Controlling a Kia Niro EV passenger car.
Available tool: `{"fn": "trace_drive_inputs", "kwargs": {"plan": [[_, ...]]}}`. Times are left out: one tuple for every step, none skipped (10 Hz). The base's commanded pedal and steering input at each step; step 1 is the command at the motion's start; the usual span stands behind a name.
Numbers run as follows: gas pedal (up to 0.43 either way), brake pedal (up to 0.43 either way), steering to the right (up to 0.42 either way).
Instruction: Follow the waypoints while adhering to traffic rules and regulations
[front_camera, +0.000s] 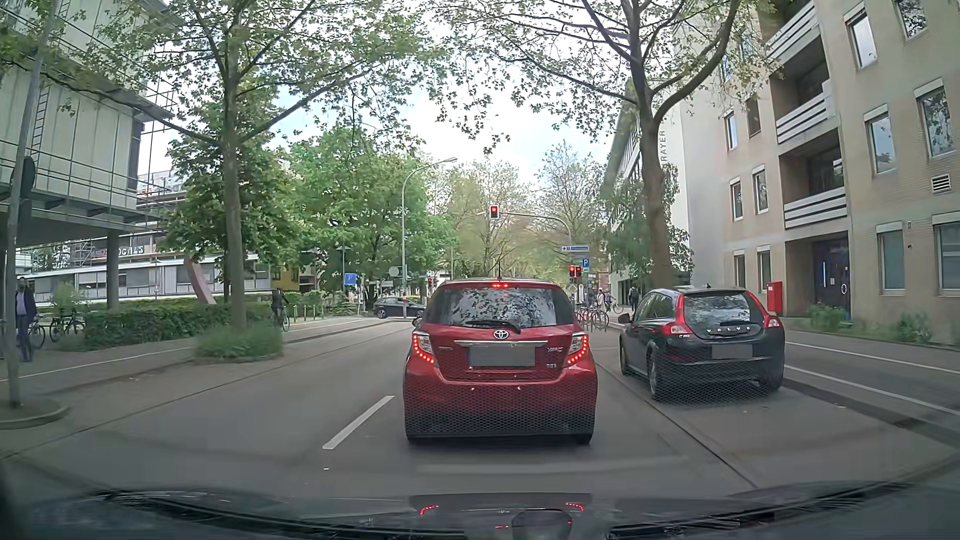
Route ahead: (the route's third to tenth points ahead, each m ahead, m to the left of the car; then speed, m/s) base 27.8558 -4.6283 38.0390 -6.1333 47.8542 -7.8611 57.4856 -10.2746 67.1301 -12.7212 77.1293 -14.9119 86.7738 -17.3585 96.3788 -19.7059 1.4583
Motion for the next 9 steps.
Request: {"fn": "trace_drive_inputs", "kwargs": {"plan": [[0.000,0.213,0.006],[0.000,0.213,0.006],[0.000,0.213,0.006],[0.000,0.207,0.006],[0.000,0.207,0.006],[0.000,0.207,0.006],[0.000,0.207,0.006],[0.000,0.207,0.005],[0.000,0.201,0.005]]}}
